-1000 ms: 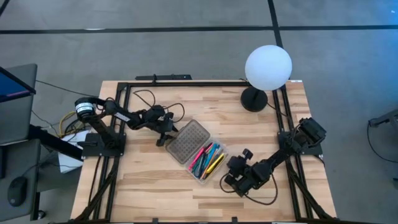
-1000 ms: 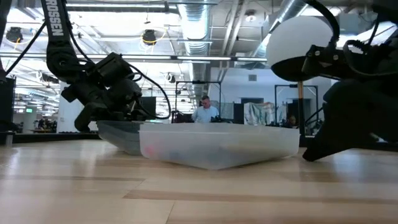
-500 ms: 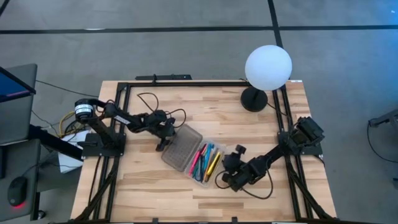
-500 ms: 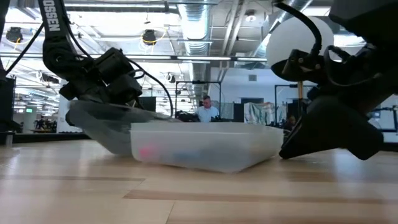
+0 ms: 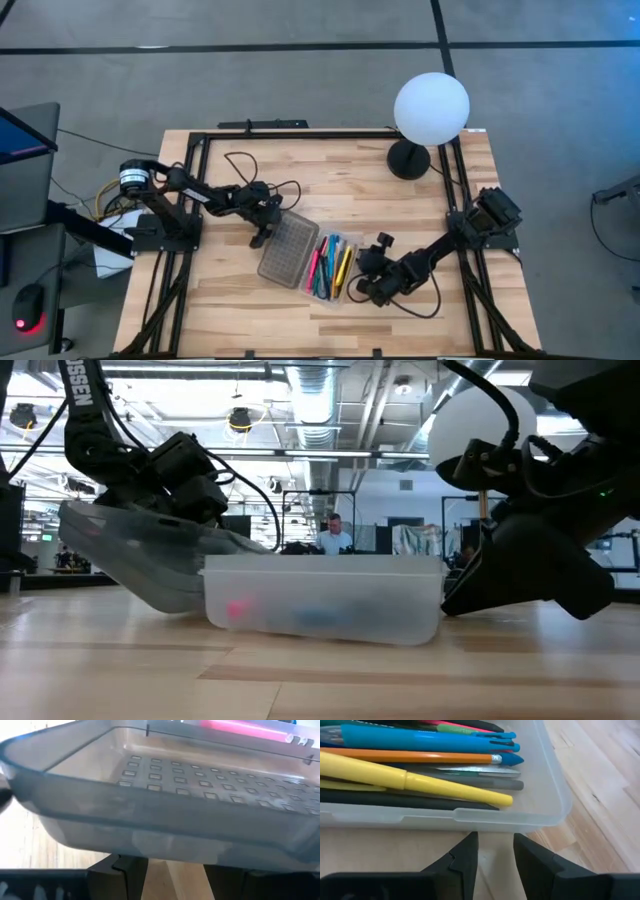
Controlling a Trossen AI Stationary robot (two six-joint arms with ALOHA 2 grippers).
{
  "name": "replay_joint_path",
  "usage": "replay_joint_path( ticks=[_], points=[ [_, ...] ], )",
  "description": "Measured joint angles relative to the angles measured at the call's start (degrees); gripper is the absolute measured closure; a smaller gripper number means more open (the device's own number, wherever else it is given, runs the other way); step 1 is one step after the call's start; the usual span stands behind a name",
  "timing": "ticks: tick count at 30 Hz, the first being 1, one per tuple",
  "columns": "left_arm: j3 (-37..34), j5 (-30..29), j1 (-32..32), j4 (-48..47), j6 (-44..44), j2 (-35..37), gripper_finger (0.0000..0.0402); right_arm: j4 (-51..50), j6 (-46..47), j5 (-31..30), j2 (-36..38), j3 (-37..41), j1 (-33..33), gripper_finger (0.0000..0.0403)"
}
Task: Pick & place school supplies into a supply box
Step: Close the gray supply box
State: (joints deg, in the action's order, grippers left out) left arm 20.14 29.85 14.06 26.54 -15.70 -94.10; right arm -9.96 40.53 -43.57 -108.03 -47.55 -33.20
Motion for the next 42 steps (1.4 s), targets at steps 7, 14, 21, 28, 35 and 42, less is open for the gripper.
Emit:
replay_joint_path(
  ticks=[7,14,21,28,35,42],
  points=[
    [-0.5,1.5,0.0,-2.8,0.8,0.3,0.0233,-1.8,0.4,-0.6,0.0,0.1,-3.0,0.0282],
    [-4.8,4.0,-0.2,-1.9,3.3,3.9,0.0233,1.0,0.0,0.7,0.0,0.2,-5.5,0.0282],
    [-9.2,1.3,-4.3,1.0,7.5,8.4,0.0233,8.4,-3.5,4.2,-0.2,0.2,-6.9,0.0282],
    [-10.2,-6.1,-11.0,5.3,11.0,8.6,0.0233,9.2,-3.5,4.3,-0.2,0.2,-5.5,0.0282],
    [-10.3,-8.3,-17.2,8.9,13.5,8.6,0.0233,9.2,-3.9,2.6,-0.2,0.2,-4.7,0.0282],
    [-10.3,-12.6,-21.9,12.2,14.9,8.5,0.0233,9.4,-5.2,1.9,-0.2,0.2,-3.2,0.0282]
  ],
)
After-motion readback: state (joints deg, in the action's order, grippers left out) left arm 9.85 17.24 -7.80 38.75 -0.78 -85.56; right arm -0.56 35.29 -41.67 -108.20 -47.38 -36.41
